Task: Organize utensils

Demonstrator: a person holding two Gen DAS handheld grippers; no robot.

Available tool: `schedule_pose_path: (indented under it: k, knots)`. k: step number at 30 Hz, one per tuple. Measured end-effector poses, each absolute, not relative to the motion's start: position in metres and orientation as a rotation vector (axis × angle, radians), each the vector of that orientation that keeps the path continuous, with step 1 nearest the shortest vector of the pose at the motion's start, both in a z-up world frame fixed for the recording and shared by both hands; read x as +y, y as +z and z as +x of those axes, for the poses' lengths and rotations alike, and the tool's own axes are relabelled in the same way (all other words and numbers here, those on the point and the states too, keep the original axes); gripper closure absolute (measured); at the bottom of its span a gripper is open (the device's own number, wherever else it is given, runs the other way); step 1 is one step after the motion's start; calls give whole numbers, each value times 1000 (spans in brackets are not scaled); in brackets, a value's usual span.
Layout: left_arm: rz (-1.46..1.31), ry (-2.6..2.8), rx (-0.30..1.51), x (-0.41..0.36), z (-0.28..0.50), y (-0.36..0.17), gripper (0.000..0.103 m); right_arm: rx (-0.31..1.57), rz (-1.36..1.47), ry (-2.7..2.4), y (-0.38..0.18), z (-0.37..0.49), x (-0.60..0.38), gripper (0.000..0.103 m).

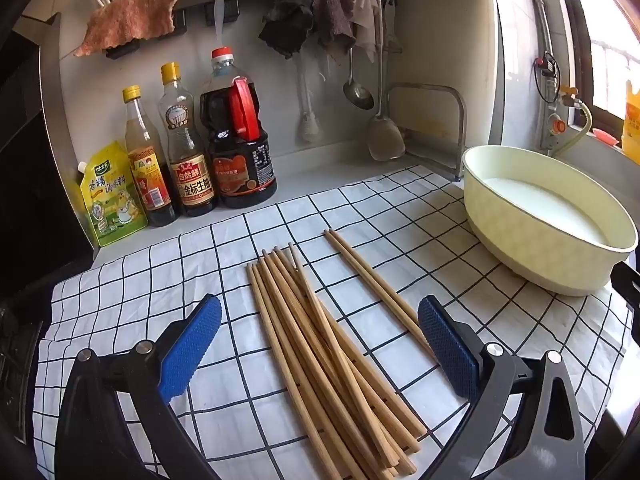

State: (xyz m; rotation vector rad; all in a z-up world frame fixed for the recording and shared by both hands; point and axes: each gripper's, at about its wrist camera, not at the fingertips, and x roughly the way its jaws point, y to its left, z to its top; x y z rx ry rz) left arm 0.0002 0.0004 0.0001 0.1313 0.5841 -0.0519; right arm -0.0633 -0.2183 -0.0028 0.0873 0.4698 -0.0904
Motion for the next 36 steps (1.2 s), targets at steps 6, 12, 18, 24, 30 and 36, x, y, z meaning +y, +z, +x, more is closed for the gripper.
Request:
schedule_pose_path:
  k: [6, 12, 18, 24, 30, 36]
  knots:
    - [148, -61, 570, 3, 0, -3, 6, 467, 87, -92, -3, -63, -218, 9]
    - [138, -52, 572, 5, 0, -3, 6, 470, 78, -94, -4, -64, -217, 9]
    - [139, -50, 578, 3, 1, 2, 6, 470, 77, -94, -4, -63, -218, 9]
    - [140, -51, 573, 3, 0, 5, 6, 469, 75, -95, -4, -63, -217, 9]
    - [140, -49, 573, 1, 1, 3, 6, 467, 75, -96, -4, -63, -218, 9]
    - [141, -49, 574, 0, 1, 3, 6, 471, 72, -94, -5, -63, -217, 9]
